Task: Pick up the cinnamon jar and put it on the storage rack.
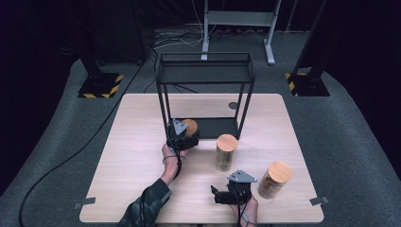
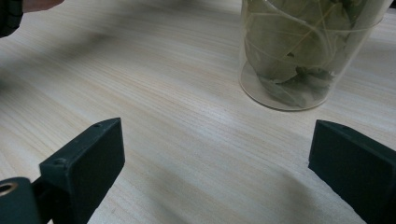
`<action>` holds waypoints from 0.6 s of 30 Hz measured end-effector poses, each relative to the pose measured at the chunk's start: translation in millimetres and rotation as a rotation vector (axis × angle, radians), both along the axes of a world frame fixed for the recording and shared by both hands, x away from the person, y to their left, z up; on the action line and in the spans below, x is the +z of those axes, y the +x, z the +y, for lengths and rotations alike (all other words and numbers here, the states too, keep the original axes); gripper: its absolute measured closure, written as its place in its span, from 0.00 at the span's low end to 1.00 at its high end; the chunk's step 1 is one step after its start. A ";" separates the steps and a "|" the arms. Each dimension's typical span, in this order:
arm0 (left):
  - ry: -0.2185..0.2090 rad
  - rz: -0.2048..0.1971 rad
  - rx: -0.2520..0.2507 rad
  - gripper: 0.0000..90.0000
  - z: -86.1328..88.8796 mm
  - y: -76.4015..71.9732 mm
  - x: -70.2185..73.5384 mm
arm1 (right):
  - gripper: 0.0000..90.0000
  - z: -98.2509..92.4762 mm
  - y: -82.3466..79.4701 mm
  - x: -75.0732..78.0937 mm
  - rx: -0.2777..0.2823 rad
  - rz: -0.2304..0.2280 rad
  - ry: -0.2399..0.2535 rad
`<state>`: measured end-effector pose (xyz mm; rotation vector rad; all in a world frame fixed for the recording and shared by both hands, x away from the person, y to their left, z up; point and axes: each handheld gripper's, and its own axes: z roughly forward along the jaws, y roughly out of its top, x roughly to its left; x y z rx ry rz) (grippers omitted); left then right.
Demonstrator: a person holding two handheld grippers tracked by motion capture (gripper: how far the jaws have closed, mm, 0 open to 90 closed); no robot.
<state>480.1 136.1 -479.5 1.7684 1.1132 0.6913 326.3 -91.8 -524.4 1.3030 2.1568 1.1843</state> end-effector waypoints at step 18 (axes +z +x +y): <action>0.015 -0.001 0.000 0.28 -4.0 12.6 6.6 | 0.03 0.1 0.3 -0.1 0.000 0.003 -0.001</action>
